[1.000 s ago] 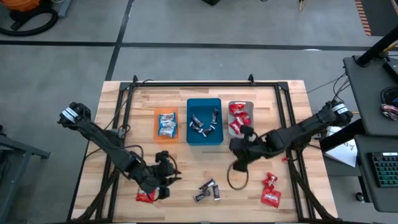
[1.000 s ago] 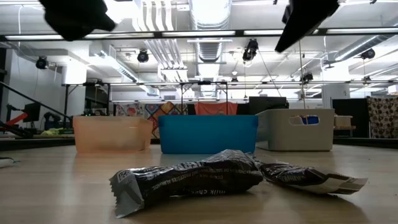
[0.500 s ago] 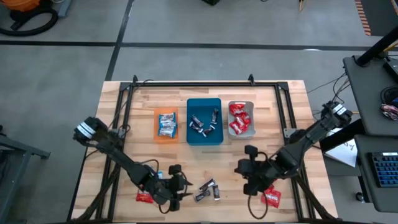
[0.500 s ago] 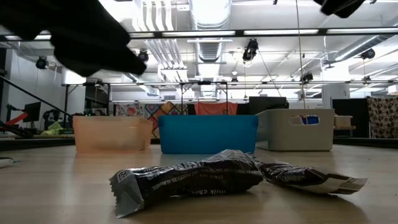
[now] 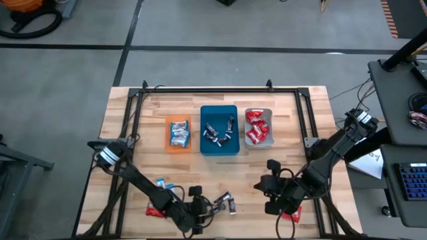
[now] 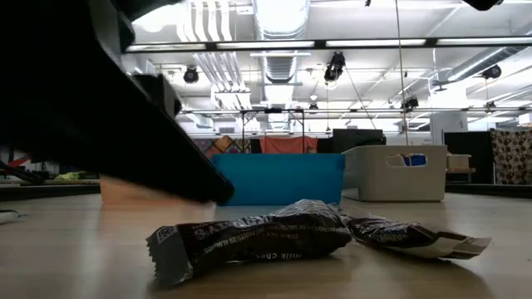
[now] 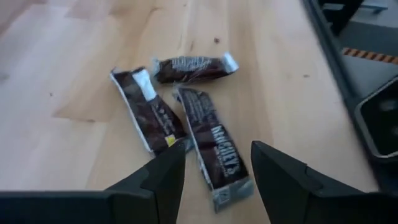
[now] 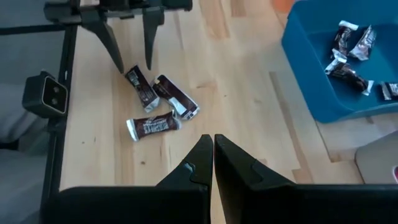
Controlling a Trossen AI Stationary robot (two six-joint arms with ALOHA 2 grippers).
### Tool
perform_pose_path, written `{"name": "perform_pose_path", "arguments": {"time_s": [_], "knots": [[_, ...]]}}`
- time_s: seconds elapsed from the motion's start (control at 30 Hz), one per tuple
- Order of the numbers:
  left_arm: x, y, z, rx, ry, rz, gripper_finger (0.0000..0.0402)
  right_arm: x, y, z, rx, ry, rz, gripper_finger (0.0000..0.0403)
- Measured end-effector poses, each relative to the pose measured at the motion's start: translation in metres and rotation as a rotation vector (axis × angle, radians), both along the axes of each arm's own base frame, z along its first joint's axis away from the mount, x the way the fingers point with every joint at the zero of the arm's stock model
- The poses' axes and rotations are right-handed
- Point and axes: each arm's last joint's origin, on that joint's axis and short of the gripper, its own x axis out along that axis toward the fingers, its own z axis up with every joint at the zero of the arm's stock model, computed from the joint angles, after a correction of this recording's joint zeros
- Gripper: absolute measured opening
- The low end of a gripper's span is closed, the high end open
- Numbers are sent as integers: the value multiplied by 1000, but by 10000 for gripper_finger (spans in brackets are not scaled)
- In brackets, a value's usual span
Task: Sort candy
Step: Put the brown chocolate bar into the blue bin
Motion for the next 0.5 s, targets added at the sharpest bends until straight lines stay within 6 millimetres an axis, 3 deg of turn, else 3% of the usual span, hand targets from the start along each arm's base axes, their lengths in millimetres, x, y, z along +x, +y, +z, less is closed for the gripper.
{"name": "perform_pose_path", "arguments": {"time_s": [0.5], "knots": [[-1, -7, -15, 49, 5, 24, 167, 2, 0, 2, 7, -43, -35, 9]]}}
